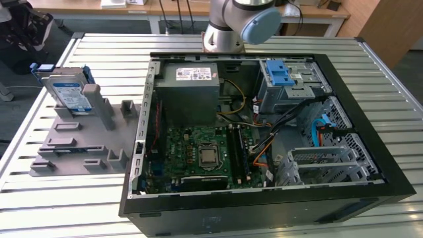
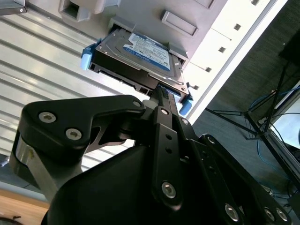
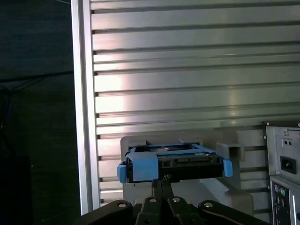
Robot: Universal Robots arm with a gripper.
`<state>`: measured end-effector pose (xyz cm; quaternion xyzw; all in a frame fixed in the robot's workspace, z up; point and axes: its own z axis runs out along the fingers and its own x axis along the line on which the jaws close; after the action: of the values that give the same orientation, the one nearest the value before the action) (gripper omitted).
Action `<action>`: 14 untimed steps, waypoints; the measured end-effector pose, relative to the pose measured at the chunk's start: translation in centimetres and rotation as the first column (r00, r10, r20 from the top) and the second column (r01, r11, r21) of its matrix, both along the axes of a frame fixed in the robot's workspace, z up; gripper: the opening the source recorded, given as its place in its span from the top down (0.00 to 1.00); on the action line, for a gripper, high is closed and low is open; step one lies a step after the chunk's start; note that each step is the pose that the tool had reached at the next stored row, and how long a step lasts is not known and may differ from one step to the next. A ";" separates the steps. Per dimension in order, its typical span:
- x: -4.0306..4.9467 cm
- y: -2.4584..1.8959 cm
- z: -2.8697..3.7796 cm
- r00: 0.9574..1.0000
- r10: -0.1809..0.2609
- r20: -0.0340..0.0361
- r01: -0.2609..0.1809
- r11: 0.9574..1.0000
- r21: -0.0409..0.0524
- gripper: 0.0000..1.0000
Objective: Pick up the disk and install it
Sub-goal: 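Reach for the disk, then pick up the disk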
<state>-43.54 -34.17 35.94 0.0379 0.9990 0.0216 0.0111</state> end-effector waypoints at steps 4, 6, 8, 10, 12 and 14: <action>-0.32 0.10 -0.04 1.000 0.000 0.000 0.000 1.000 0.000 0.89; -0.33 0.10 -0.04 1.000 0.000 0.000 0.000 1.000 0.000 0.89; -0.34 0.11 -0.04 1.000 0.000 0.000 0.000 1.000 0.000 0.89; -0.34 0.11 -0.04 1.000 0.000 0.000 0.000 1.000 0.000 0.89; -0.35 0.11 -0.04 1.000 0.000 0.000 0.000 1.000 0.000 0.89; -0.35 0.11 -0.04 1.000 0.000 0.000 0.000 1.000 0.000 0.89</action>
<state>-43.88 -34.06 35.90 0.0379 0.9990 0.0216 0.0111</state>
